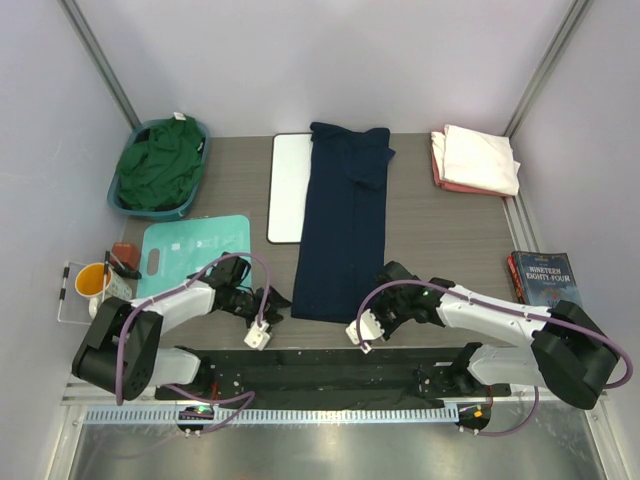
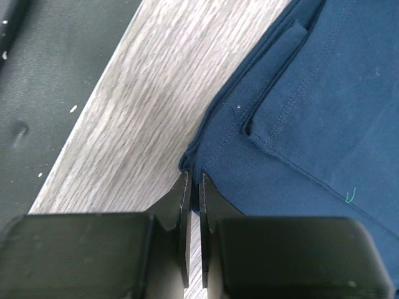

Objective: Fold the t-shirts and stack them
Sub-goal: Grab the bottom of the folded rectangular tshirt with both arms

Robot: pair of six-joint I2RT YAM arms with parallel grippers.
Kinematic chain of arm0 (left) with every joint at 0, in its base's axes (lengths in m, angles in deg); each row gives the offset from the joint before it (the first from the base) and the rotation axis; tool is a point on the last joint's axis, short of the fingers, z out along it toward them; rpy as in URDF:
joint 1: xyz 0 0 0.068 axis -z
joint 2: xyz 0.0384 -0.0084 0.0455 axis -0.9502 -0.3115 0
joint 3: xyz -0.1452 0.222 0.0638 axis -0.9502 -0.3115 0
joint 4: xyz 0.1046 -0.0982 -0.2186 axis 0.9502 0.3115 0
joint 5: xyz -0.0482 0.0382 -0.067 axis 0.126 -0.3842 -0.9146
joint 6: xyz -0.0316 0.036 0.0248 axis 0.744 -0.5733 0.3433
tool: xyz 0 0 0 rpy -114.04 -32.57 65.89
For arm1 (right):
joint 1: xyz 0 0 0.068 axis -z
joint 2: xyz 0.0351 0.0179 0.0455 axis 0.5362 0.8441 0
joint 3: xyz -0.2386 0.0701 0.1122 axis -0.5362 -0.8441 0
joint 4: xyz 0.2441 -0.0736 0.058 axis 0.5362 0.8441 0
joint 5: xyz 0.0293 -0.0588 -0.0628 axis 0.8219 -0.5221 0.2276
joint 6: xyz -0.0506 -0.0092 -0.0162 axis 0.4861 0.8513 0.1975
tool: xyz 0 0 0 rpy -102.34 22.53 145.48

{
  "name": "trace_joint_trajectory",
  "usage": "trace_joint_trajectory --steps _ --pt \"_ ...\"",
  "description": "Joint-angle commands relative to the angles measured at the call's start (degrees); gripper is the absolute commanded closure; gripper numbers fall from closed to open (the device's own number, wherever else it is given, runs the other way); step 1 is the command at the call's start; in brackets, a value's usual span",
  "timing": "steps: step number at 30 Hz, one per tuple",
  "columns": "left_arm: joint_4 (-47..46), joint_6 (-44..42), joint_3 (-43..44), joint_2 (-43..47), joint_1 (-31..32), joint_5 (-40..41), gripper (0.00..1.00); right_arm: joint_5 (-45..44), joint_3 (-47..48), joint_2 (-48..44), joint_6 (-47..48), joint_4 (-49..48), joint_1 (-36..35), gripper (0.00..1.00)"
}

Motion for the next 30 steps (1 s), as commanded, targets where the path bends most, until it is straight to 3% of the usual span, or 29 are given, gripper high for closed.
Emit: trace_joint_trajectory --steps 1,7,17,23,24,28,30 --pt "-0.6 -25.1 -2.0 0.0 0.0 0.0 0.39 0.7 1.7 0.8 -0.3 3.3 -0.2 0.92" --pt "-1.1 -27.0 -1.3 -3.2 0.4 -0.2 0.36 0.8 1.5 1.7 0.2 1.8 -0.2 0.92" --pt "-6.0 -27.4 0.8 -10.4 3.0 -0.5 0.44 0.8 1.4 2.0 0.0 0.7 -0.2 0.93" --pt "-6.9 -27.1 1.8 -12.3 3.5 1.2 0.61 0.5 1.3 1.4 -0.5 0.7 -0.2 0.93" --pt "-6.9 -27.1 1.8 -12.3 3.5 1.4 0.73 0.6 1.2 1.3 -0.5 0.8 -0.2 0.93" --pt "-7.0 -27.5 1.9 -13.0 3.7 1.3 0.94 0.7 0.9 1.2 -0.4 0.4 -0.2 0.93" --pt "-7.2 -27.4 1.9 -13.1 4.0 1.1 1.00 0.6 1.0 1.1 -0.4 0.3 -0.2 0.94"
